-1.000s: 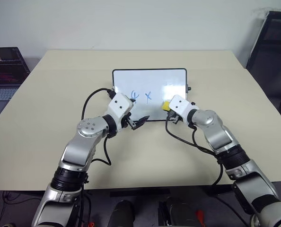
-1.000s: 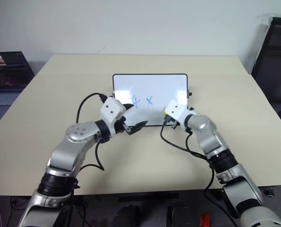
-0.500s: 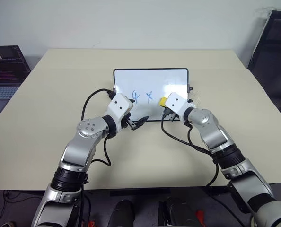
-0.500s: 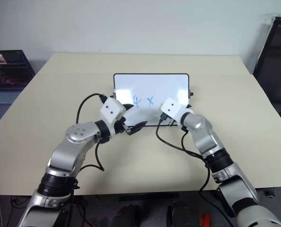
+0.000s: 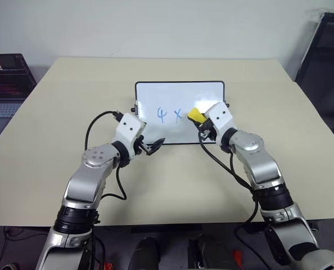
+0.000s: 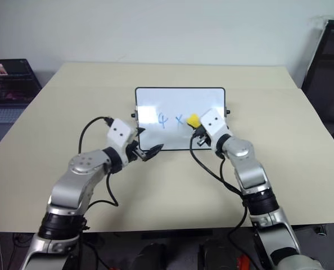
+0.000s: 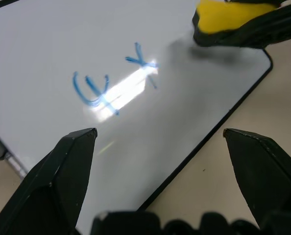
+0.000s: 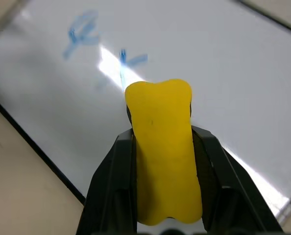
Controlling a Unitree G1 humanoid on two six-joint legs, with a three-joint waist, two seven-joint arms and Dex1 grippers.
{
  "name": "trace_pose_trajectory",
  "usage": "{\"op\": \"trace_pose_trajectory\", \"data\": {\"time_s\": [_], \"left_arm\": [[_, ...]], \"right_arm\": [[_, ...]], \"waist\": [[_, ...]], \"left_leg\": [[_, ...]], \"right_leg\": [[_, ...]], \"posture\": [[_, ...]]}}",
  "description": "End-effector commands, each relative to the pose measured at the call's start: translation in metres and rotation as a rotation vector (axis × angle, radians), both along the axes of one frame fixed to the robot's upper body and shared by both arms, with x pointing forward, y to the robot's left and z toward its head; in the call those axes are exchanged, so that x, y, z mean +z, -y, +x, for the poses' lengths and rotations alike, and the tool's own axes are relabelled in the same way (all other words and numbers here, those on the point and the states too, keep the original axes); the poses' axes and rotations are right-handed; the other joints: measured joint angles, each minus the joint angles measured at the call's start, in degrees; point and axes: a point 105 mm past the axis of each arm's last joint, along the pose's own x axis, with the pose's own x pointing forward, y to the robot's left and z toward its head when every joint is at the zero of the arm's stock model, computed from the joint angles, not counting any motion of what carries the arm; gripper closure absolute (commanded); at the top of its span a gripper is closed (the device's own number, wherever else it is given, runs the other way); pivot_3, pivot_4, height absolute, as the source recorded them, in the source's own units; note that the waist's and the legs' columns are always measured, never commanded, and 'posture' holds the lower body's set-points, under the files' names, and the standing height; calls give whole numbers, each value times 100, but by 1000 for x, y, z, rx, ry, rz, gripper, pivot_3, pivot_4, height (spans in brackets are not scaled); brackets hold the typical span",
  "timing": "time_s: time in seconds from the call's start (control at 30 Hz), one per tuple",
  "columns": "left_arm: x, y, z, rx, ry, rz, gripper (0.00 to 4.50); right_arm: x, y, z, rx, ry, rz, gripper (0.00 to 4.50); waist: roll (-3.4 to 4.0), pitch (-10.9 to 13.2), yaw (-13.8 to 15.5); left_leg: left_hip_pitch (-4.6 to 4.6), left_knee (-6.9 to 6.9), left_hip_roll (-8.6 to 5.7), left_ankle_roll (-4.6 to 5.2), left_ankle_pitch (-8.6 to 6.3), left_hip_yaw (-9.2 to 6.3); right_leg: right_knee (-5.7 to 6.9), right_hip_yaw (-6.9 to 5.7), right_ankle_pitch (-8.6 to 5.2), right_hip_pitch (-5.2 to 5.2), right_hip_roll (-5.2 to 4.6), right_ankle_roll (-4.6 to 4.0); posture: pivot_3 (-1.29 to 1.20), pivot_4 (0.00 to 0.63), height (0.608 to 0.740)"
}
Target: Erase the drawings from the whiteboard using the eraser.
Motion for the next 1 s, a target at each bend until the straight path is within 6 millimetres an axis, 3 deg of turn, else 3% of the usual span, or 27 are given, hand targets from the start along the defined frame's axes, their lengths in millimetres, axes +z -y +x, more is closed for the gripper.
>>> {"op": "trace_pose_trajectory", "data": {"time_s": [0.03,0.13,0.33,0.63,0.83,1.0], "left_arm": [[10,-15,-3,71,40,-28,0],[5,-26,-5,121,24,-42,0],[7,-29,-3,142,22,-51,0],[9,-29,0,152,29,-78,0],[7,-28,4,145,21,-75,0],[6,-25,11,125,13,-55,0]], "right_arm": [[11,0,-16,51,25,80,3357],[6,0,-28,82,27,89,3357],[-3,11,-36,82,36,48,3357],[-16,15,-47,54,-29,186,3357],[-6,5,-35,48,17,125,3357],[17,-21,-8,91,122,-38,3357]], "waist": [[0,0,9],[1,0,29],[1,1,47],[1,1,66],[1,1,65],[1,1,42]], "left_leg": [[-2,1,0,0,0,-4],[-8,-1,0,0,0,-23],[-17,2,-3,0,0,-26],[-18,1,-2,-1,0,-26],[-17,4,-1,-1,0,-24],[-12,5,-1,-1,1,-19]], "right_leg": [[-2,-1,0,1,-1,0],[-20,-8,1,6,-2,0],[-23,-12,1,3,-2,0],[-23,-12,1,3,-2,-1],[-21,-15,2,3,-1,0],[-20,-23,2,3,0,0]], "posture": [[0,150,740],[0,150,740],[0,150,740],[0,150,740],[0,150,740],[0,150,740]]}}
